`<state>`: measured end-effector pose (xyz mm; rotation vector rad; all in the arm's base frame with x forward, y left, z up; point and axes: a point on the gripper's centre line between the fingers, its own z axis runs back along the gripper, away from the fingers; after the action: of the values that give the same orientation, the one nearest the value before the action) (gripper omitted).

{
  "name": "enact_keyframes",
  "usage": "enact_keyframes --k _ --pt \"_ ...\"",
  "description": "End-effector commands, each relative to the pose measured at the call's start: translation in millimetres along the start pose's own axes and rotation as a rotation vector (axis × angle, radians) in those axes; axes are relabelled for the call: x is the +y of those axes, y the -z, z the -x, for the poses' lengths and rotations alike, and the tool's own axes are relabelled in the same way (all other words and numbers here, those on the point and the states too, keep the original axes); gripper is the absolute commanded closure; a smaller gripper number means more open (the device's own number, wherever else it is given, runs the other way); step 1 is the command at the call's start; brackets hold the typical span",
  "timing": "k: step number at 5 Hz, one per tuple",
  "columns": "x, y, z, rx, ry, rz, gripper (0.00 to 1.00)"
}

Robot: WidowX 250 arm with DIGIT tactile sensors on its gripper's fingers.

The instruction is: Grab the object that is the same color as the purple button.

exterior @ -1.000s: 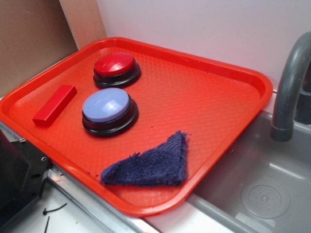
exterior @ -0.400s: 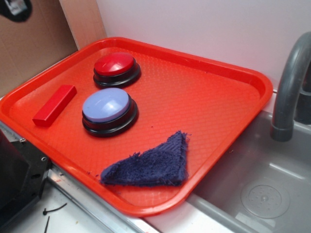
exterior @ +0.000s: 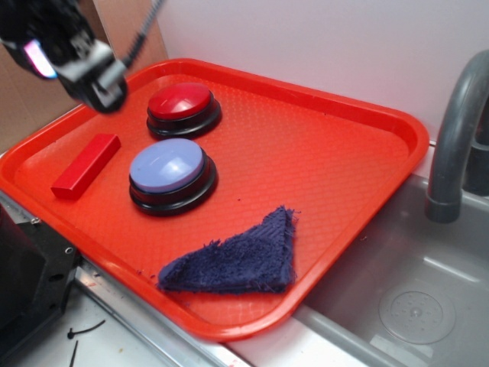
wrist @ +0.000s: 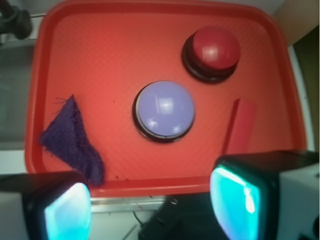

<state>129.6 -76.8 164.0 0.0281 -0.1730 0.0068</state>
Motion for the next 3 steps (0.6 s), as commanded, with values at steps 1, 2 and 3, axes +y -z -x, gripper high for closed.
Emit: enact_keyframes --k 1,2,3 --pt "-35.6 53.5 -6.2 0.018 0.024 -0.002 0.0" --pt "-48.4 74.5 -5.4 0.054 0.047 -0.01 0.0" --pt "-65.2 98.7 -1.8 0.061 0.116 0.02 0.0"
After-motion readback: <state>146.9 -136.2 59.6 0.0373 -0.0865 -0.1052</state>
